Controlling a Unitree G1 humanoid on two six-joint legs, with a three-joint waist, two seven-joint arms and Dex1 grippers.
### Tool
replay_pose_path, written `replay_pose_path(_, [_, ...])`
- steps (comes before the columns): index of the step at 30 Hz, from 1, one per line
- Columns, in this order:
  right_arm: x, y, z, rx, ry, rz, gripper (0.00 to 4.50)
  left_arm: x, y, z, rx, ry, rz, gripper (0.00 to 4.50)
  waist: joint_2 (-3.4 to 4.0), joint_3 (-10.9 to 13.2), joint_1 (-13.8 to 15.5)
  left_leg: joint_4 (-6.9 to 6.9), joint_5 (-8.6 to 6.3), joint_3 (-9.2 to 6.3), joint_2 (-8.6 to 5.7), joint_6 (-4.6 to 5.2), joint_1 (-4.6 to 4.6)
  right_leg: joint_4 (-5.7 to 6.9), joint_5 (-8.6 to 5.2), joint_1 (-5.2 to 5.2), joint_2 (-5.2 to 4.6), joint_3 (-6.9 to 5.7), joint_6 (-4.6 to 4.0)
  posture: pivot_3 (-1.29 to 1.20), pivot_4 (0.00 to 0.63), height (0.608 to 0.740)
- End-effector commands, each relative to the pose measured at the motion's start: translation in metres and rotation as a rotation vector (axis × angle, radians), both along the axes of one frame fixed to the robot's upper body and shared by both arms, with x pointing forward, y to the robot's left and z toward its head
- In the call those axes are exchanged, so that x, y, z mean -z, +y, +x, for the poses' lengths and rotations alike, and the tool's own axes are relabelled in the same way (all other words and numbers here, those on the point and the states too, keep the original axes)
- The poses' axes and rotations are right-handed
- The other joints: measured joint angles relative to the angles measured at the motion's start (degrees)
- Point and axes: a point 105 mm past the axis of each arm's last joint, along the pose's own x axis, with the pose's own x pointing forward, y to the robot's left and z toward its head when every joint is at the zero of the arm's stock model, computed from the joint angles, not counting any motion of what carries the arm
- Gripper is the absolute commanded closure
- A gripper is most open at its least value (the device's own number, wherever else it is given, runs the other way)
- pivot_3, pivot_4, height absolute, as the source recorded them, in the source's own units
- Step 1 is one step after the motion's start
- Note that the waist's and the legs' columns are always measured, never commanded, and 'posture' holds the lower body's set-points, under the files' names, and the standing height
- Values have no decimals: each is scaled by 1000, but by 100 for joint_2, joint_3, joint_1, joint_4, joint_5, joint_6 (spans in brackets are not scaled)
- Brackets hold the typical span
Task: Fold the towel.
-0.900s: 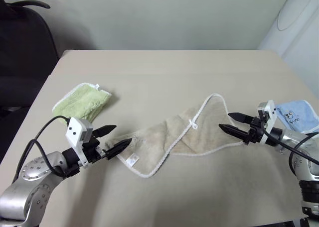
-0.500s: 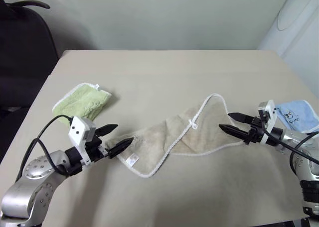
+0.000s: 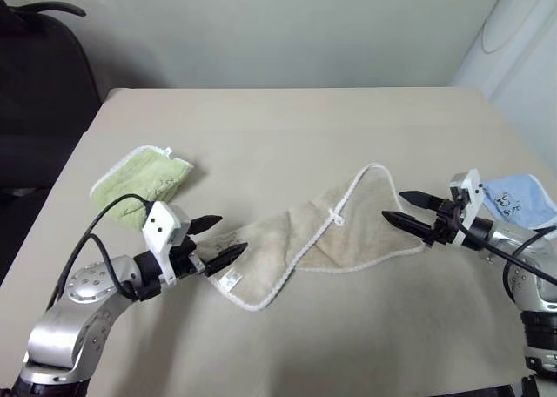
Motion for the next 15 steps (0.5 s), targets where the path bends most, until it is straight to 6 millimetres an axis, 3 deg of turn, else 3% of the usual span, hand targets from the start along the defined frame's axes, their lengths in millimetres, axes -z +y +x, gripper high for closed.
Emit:
replay_pose_path(1, [-8,-1,1,17,-46,-3,0,-4,-6,-3,63,-29,38,29,0,0,5,0,0,-1,0,0,0,0,0,0,0,0,0,0,150,740])
replay_pose_path(8, [-2,1,1,17,-33,-7,0,-3,-8,-12,259,0,161,29,0,0,1,0,-2,-1,1,3,1,2,-2,-1,0,0,-3,0,150,740])
replay_pose_path(15, [1,5,2,14,-28,-5,0,7,-22,-35,561,78,309,29,2,-1,0,0,-22,-4,2,35,1,2,-2,-2,0,1,-4,0,150,740])
